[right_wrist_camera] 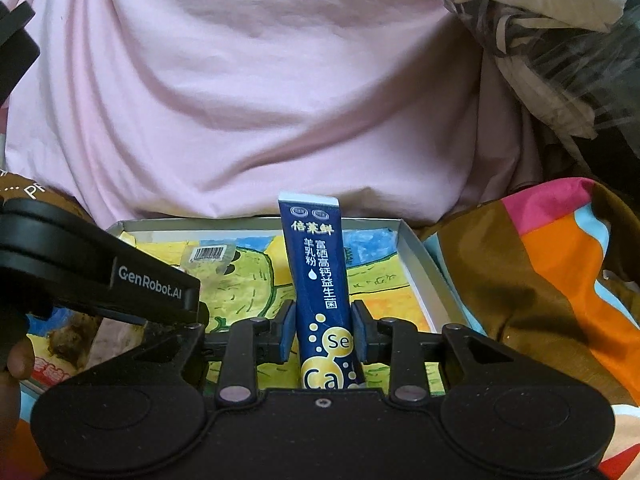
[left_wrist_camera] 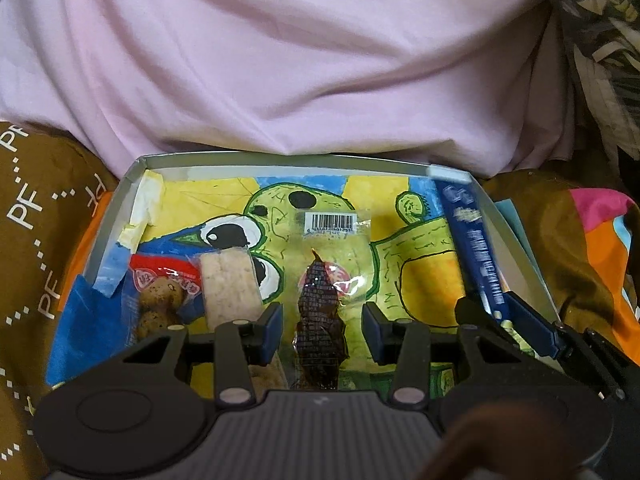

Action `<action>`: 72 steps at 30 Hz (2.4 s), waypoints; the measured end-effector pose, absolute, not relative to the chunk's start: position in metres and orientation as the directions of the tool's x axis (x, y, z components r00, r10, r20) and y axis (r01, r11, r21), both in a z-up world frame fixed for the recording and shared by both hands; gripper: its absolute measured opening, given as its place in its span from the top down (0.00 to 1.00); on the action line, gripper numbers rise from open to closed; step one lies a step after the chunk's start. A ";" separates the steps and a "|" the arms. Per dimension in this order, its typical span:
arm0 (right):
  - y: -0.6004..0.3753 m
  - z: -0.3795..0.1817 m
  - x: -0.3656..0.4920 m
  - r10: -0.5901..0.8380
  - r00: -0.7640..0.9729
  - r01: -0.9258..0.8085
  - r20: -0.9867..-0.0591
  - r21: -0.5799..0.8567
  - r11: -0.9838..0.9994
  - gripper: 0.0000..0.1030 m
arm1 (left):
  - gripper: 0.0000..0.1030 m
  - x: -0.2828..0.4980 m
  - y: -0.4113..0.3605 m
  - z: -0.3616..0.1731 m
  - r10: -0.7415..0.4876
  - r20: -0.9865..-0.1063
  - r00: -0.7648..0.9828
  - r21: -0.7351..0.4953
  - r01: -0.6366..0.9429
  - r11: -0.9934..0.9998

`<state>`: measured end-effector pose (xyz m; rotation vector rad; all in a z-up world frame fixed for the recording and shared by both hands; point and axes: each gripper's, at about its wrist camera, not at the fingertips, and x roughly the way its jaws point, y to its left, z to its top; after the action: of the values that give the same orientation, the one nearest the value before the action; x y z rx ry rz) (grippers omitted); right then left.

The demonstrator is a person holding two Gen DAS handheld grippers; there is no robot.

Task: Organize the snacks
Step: 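Lower the blue stick and brown snack pack into the tray, open both tools, then withdraw both tools from the tray back toward the snack pile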

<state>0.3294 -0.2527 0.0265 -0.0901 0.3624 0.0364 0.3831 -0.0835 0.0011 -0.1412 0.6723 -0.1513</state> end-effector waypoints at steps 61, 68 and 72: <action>-0.228 0.092 0.053 0.006 0.960 -0.017 -0.281 -0.038 0.999 0.01 | 0.00 0.112 0.016 0.060 -0.081 -0.487 0.870 0.000 0.093 0.996; -0.206 0.077 0.040 0.056 0.927 -0.100 -0.372 -0.101 0.990 0.01 | 0.00 0.098 0.027 0.042 -0.061 -0.550 0.833 0.042 0.101 0.994; -0.195 0.067 0.040 0.078 0.897 -0.150 -0.434 -0.134 0.980 0.01 | 0.00 0.099 0.030 0.031 -0.052 -0.593 0.803 0.039 0.093 0.995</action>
<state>0.0402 -0.1954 0.0673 -0.1662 0.4416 0.1187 0.0991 0.0300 0.0311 0.0672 0.6333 -0.0780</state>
